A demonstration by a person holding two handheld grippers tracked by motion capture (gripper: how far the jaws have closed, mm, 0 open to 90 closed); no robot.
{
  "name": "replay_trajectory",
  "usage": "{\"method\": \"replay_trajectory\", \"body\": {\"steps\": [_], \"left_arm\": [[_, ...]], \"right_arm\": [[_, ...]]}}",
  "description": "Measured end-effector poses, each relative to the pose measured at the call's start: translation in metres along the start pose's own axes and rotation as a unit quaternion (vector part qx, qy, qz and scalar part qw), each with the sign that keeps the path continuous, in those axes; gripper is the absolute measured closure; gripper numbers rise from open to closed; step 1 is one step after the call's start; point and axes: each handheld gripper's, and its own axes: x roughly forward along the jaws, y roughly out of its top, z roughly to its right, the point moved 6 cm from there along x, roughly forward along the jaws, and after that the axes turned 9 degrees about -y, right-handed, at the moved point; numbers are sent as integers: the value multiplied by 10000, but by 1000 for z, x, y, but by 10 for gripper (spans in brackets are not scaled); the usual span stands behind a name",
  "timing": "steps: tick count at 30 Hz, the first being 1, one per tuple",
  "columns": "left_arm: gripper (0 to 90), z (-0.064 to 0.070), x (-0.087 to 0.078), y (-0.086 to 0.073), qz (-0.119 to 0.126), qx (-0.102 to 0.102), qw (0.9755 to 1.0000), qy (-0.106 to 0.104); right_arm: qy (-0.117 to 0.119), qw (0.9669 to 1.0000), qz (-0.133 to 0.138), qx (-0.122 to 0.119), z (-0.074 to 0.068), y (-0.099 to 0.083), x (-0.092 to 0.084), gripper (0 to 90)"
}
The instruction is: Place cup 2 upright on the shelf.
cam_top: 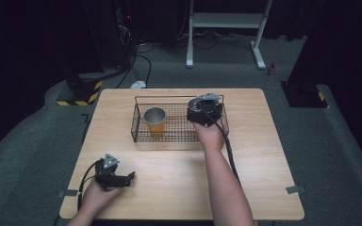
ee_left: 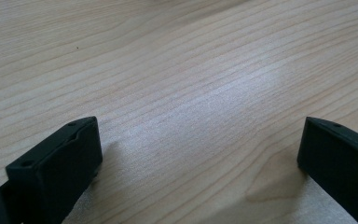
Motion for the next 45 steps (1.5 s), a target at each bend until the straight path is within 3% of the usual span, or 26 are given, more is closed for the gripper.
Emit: {"method": "replay_trajectory", "body": {"steps": [11,20,34,45], "left_arm": [[3,0,0,0,-4,9,10000,5],[2,0,0,0,-1,9,10000,2],[3,0,0,0,-5,12,10000,4],[3,0,0,0,-4,11,10000,3]], "right_arm": [[-5,9993,-365,-14,-3,-15,22,187],[105,9982,-576,129,-2,-21,28,187],[40,9963,-849,88,-2,-31,44,186],[41,9952,-969,99,-2,-34,46,185]]}}
